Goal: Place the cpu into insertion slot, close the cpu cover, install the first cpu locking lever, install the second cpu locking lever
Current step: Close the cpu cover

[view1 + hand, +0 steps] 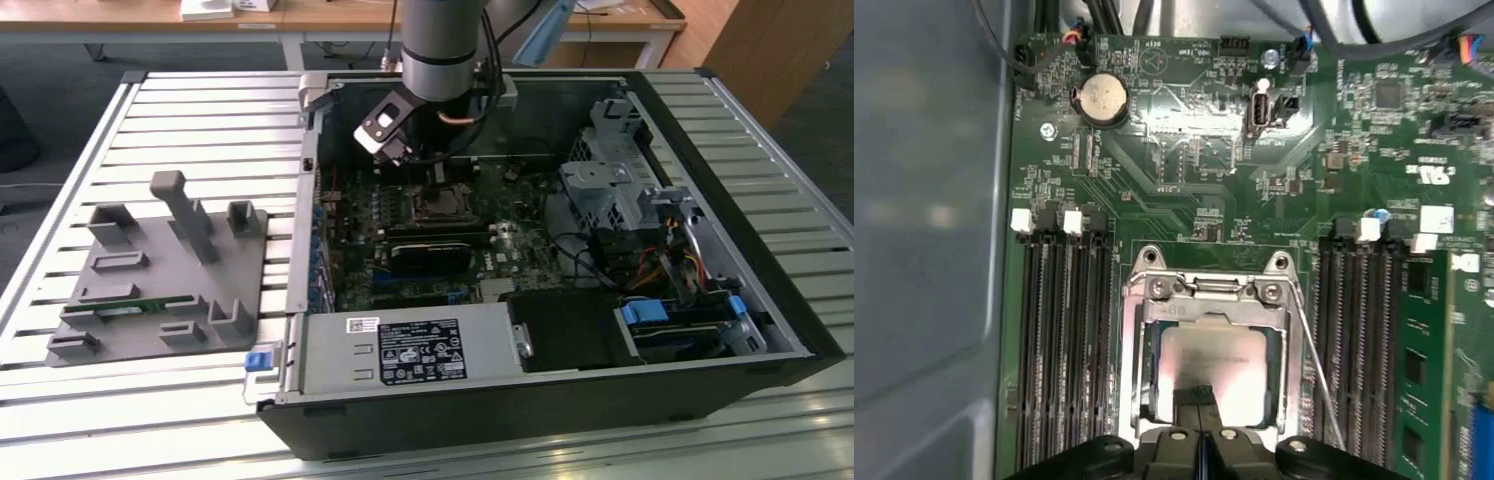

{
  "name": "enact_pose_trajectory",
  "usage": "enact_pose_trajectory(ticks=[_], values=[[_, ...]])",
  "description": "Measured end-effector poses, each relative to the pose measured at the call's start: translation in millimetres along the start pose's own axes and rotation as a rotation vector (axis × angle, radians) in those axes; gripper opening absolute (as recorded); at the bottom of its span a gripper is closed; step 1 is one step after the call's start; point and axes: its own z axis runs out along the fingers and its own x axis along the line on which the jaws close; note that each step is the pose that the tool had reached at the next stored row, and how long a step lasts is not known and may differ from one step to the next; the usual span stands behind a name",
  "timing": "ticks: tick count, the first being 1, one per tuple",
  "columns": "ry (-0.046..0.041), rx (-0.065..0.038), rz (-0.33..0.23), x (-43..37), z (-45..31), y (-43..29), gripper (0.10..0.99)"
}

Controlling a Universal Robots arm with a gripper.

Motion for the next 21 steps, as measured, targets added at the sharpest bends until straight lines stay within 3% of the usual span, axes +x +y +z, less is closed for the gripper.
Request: enact_pose_trajectory(ticks=[6, 14, 21], values=[[0.0002, 0.0, 0.0, 0.0, -2.5, 2.0, 0.106], [0.0002, 0.001, 0.0, -0.2, -2.2, 15.3, 0.106], [0.0002, 0.002, 0.0, -0.3, -2.1, 22.2, 0.106]])
